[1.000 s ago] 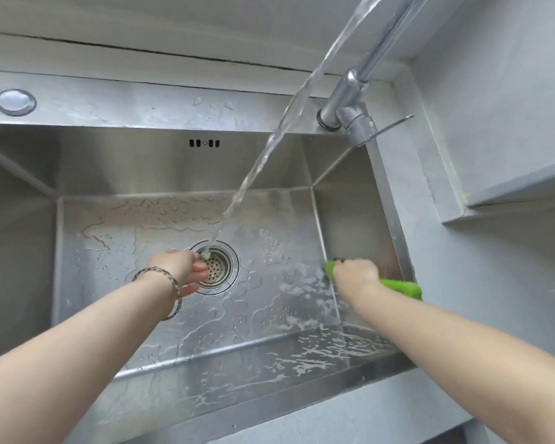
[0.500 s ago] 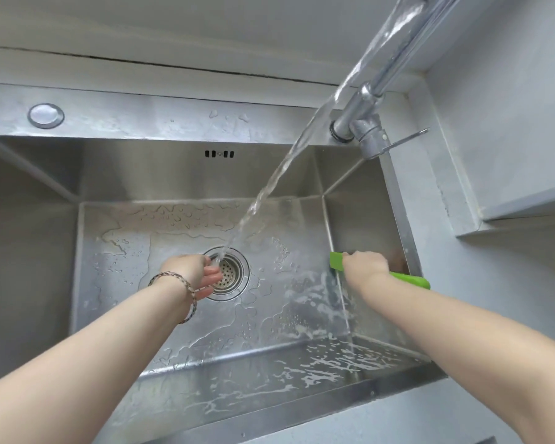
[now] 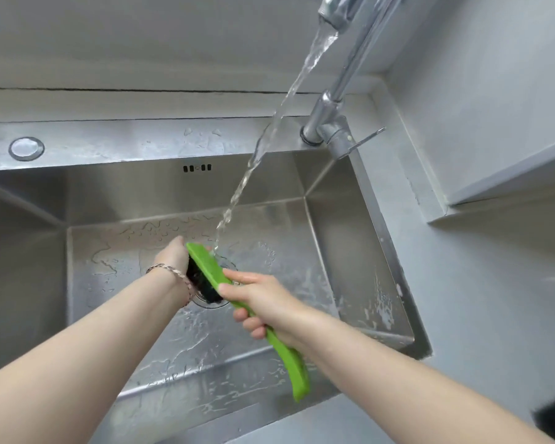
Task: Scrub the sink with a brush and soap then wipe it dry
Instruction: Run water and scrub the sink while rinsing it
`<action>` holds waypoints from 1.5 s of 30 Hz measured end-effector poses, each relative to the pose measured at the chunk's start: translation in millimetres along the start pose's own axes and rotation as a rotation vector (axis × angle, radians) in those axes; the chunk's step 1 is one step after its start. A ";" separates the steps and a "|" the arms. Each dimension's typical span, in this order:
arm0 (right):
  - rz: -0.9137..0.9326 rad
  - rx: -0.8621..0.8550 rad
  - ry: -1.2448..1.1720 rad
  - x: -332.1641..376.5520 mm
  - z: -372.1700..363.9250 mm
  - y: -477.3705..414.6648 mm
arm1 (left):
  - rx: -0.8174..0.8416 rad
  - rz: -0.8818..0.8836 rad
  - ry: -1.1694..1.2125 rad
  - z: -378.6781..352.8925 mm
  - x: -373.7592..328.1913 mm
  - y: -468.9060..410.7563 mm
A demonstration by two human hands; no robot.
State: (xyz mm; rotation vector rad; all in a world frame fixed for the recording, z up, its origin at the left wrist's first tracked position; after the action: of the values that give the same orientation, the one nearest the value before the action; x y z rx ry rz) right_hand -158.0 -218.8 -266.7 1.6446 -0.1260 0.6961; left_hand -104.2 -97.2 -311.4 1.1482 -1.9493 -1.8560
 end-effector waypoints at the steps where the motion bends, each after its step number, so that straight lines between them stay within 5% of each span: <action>1: 0.012 0.024 -0.081 1.5 -8.0 1.3 | 0.010 -0.003 0.052 -3.1 0.7 -0.5; 8: 0.080 -0.116 -0.094 5.0 -14.5 -5.4 | 0.061 -0.017 0.057 -14.3 1.6 15.9; 14: 0.201 -0.552 0.840 -19.7 75.7 40.9 | 0.130 0.093 -0.485 -15.0 25.4 40.9; 21: -0.119 -0.759 1.376 -48.0 185.5 96.7 | 0.083 0.087 -0.513 -5.7 38.2 36.4; 37: -0.169 -0.520 1.560 -57.6 184.1 116.8 | 0.082 0.088 -0.556 -31.6 60.8 53.8; 45: -0.029 -0.698 1.546 23.6 209.5 61.9 | 0.025 0.124 -0.549 -22.0 63.0 49.8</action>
State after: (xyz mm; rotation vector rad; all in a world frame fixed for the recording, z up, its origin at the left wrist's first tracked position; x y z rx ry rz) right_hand -90.5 -419.6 -208.4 0.1675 0.6898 1.4967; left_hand -151.6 -159.8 -283.7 0.5315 -2.2510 -2.2496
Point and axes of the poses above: each hand's wrist, its own y-axis away from the middle knuckle, its own z-axis out of the back of the hand, x = y × z, the point moved 1 cm from there along -y, towards the middle knuckle, and after that the axes turned 9 degrees about y, right-handed, at the moved point
